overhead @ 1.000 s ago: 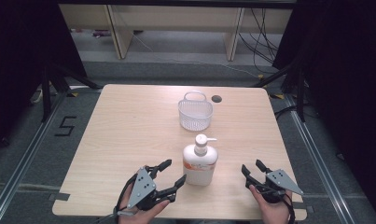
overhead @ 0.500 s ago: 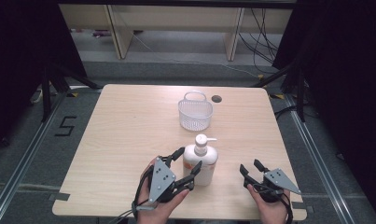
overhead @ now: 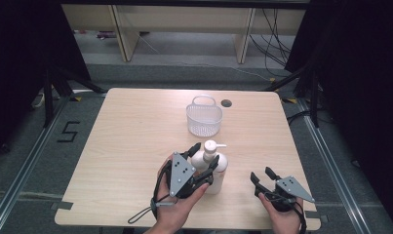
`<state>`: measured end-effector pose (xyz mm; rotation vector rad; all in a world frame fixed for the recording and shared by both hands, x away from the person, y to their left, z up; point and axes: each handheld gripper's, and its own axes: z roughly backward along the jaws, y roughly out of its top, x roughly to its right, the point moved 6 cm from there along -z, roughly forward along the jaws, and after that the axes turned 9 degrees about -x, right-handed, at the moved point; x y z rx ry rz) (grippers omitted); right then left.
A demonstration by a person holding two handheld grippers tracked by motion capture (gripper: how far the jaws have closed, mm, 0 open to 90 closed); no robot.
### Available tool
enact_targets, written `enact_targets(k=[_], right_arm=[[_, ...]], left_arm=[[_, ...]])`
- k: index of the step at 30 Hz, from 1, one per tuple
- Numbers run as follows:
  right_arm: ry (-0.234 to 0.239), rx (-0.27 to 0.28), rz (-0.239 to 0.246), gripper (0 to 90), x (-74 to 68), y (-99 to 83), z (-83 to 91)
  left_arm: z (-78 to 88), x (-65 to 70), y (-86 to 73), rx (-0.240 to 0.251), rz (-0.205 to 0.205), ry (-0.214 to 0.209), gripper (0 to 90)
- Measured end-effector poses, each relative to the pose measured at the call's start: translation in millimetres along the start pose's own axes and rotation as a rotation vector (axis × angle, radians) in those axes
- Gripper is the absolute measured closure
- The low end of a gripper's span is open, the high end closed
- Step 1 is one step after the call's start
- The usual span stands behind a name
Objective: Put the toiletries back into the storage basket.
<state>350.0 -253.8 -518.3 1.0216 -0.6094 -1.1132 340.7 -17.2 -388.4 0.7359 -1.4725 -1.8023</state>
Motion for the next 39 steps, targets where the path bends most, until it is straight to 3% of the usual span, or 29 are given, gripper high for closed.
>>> enact_targets(k=[1,2,3,13,16,17,22,23,24,26,34,39], right_arm=[[0.004,-0.014,-0.016,39.2,-1.0,-1.0,0.5],[0.001,-0.012,0.001,39.2,0.4,-0.6,0.3],[0.006,-0.016,-0.013,39.2,-0.4,-1.0,0.2],[-0.003,-0.005,0.006,39.0,2.2,-0.6,-0.4],[0.008,-0.015,-0.017,38.9,0.4,-1.2,-0.1],[-0.007,-0.004,0.007,38.9,2.8,-0.3,0.1],[-0.014,-0.014,0.013,38.8,4.6,-1.2,1.1],[-0.011,-0.031,-0.031,38.8,1.8,-2.7,1.9],[-0.015,-0.028,-0.003,38.8,4.3,-2.2,1.8],[-0.021,-0.023,0.006,38.8,5.7,-1.7,2.0],[0.013,-0.027,-0.024,38.7,2.6,-3.1,-0.6],[-0.007,-0.028,-0.015,38.7,4.1,-3.7,0.0]], left_arm=[[-1.5,-1.2,1.8,0.008,-0.018,-0.002,38.9],[-2.7,-1.6,2.4,0.007,-0.013,0.0,39.0],[-3.9,-2.0,2.8,0.006,-0.009,0.0,39.2],[-9.2,2.8,6.6,-0.004,-0.002,0.007,45.5],[-10.5,3.3,8.0,-0.005,0.001,0.012,46.9],[-11.6,4.4,9.5,-0.005,-0.003,0.015,47.1],[-15.2,3.9,4.2,-0.014,0.014,0.042,49.1],[-14.3,3.3,3.9,-0.01,0.015,0.049,49.5],[-14.3,3.3,3.9,-0.01,0.015,0.049,49.9],[-13.0,1.6,5.4,-0.005,0.02,0.054,50.4],[-15.1,5.1,7.3,-0.008,0.022,0.048,55.2],[-15.1,3.9,7.1,-0.008,0.024,0.047,58.5]])
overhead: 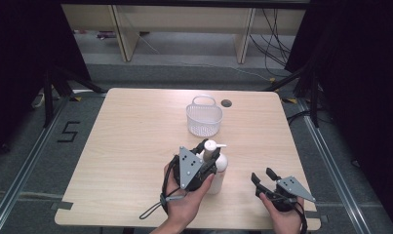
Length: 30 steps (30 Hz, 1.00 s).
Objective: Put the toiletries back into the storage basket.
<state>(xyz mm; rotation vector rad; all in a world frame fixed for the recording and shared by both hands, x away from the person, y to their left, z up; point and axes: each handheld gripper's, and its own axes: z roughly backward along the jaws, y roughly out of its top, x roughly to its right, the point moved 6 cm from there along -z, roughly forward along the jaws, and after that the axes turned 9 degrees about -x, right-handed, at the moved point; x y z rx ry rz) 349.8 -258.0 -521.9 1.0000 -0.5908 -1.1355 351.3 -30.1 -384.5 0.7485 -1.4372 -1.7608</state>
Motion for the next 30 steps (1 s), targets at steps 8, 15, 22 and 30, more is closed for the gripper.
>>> enact_targets(k=[8,15,22,30], right_arm=[[-0.004,0.012,0.014,38.8,1.3,0.5,-0.2],[0.01,0.0,-0.015,38.8,-0.3,-0.4,0.4],[0.006,0.001,-0.018,38.8,0.0,-0.6,1.5],[-0.013,-0.001,0.006,38.8,2.6,-0.1,2.8]], left_arm=[[0.5,-1.4,0.0,-0.002,0.009,-0.007,59.2],[-1.7,-2.9,2.0,0.008,0.009,0.003,59.3],[-1.9,-5.5,12.2,0.034,-0.006,0.01,59.3],[-2.6,-12.8,26.7,0.051,0.016,0.025,59.3]])
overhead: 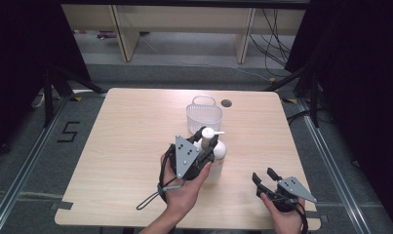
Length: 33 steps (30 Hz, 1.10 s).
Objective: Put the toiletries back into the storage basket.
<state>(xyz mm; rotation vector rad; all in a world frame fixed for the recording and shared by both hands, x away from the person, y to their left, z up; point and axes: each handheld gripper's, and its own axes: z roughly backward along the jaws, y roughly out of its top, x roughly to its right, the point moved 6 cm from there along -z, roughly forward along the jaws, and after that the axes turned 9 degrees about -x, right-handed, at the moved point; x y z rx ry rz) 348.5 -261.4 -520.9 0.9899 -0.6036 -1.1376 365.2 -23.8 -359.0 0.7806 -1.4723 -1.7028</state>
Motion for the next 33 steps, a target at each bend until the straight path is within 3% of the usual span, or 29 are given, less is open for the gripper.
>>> enact_targets(k=[7,8,9,11,12,13,14,16,19,22,24,25,26,27,29,30,31,32,33], right_arm=[[0.008,0.027,-0.008,38.8,-0.7,1.0,-2.2],[0.016,0.019,-0.015,38.8,-1.8,0.3,-2.3],[0.016,0.019,-0.015,38.8,-1.9,0.3,-2.3],[0.018,0.016,-0.015,38.7,-1.9,0.1,-2.2],[0.019,0.014,-0.017,38.7,-2.0,-0.1,-2.2],[0.017,0.011,-0.016,38.8,-1.8,-0.3,-2.1],[0.015,0.007,-0.017,38.7,-1.8,-0.4,-1.9],[0.004,-0.007,-0.004,38.8,-0.9,-0.8,-1.0],[0.018,0.019,-0.002,38.7,-1.5,0.1,-3.0],[0.019,0.007,-0.02,38.7,-2.5,-1.0,-2.7],[0.014,-0.005,-0.019,38.7,-2.2,-1.5,-1.9],[0.011,-0.011,-0.02,38.7,-2.2,-1.7,-1.7],[0.012,-0.006,-0.02,38.7,-2.3,-1.6,-1.9],[0.012,-0.01,-0.019,38.7,-2.3,-1.7,-1.8],[0.013,-0.016,-0.019,38.7,-2.3,-2.1,-1.6],[0.012,-0.01,-0.019,38.7,-2.2,-1.9,-2.0],[0.009,0.02,-0.008,38.7,-0.9,-0.6,-3.3],[0.012,0.017,-0.011,38.7,-1.1,-0.8,-3.2],[0.014,0.012,-0.018,38.7,-1.6,-1.1,-2.9]], left_arm=[[-2.4,-10.6,10.1,0.014,0.0,0.008,59.3],[-4.1,-16.0,14.3,0.034,-0.03,0.01,59.3],[-4.1,-16.0,14.3,0.034,-0.03,0.01,59.3],[-4.6,-18.3,16.3,0.033,0.002,0.015,59.3],[-4.7,-20.9,18.3,0.041,-0.018,0.025,59.3],[-5.1,-20.9,19.1,0.04,0.006,0.02,59.3],[-6.2,-24.0,22.1,0.056,-0.027,0.022,59.3],[-6.9,-26.8,25.4,0.071,-0.015,0.028,59.3],[-8.2,-29.4,29.1,0.085,-0.011,0.035,59.3],[-9.8,-30.6,31.0,0.085,0.013,0.047,59.3],[-11.3,-33.9,33.6,0.098,-0.009,0.059,59.3],[-12.7,-33.0,33.7,0.096,0.013,0.052,59.3],[-13.5,-34.6,35.2,0.105,-0.001,0.059,59.3],[-14.3,-34.0,35.0,0.096,0.019,0.053,59.3],[-15.0,-34.9,36.2,0.099,0.016,0.055,59.3],[-15.7,-37.1,37.9,0.105,-0.002,0.062,59.3],[-17.1,-37.3,39.1,0.099,0.021,0.059,59.3],[-17.7,-39.6,41.2,0.106,0.002,0.067,59.3],[-18.4,-38.8,41.2,0.097,0.023,0.061,59.3]])
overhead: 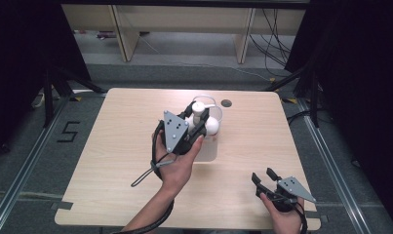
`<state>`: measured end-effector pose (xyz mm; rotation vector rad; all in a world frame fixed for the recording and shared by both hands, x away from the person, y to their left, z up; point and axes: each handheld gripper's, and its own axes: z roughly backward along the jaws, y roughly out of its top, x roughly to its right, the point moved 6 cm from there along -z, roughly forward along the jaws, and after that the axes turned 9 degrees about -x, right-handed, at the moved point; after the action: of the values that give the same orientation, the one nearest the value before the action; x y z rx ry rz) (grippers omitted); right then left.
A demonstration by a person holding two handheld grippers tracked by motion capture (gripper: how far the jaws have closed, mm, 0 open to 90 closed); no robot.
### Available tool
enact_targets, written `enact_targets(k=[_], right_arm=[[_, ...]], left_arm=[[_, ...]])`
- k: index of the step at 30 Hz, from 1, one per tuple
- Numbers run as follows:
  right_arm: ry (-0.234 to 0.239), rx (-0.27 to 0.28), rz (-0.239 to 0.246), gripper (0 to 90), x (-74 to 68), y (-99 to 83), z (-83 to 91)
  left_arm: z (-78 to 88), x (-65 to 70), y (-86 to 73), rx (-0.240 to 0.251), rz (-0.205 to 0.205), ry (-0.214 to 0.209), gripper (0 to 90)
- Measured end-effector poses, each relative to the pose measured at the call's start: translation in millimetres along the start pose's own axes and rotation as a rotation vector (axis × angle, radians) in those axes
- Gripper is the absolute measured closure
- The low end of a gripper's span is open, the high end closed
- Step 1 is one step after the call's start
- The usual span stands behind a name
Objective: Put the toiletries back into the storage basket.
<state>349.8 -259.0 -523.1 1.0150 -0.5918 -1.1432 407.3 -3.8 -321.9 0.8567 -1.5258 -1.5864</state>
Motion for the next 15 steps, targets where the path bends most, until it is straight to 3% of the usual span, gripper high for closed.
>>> enact_targets(k=[2,3,4,5,7,8,15], right_arm=[[0.001,-0.001,-0.002,38.7,0.0,-0.1,0.1],[-0.001,0.005,-0.002,38.7,0.2,0.1,-0.1],[-0.006,0.007,0.009,38.7,1.2,0.3,-0.2],[-0.005,0.006,0.008,38.7,1.1,0.2,-0.1],[-0.005,0.006,0.009,38.7,1.2,0.1,-0.2],[0.005,-0.008,-0.015,38.7,-0.7,-0.6,0.4],[0.003,0.003,0.004,38.6,0.5,-0.5,-0.6]], left_arm=[[-1.5,-1.5,2.1,0.003,0.001,0.004,59.3],[-2.6,-3.8,4.6,0.013,-0.02,0.013,59.3],[-3.5,-3.3,4.7,0.004,0.002,0.009,59.3],[-5.0,-5.6,7.1,0.018,-0.019,0.015,59.3],[-7.0,-6.9,9.1,0.021,-0.021,0.019,59.3],[-7.6,-7.8,9.6,0.018,-0.026,0.021,59.3],[-14.7,-13.6,15.6,0.025,-0.021,0.035,59.3]])
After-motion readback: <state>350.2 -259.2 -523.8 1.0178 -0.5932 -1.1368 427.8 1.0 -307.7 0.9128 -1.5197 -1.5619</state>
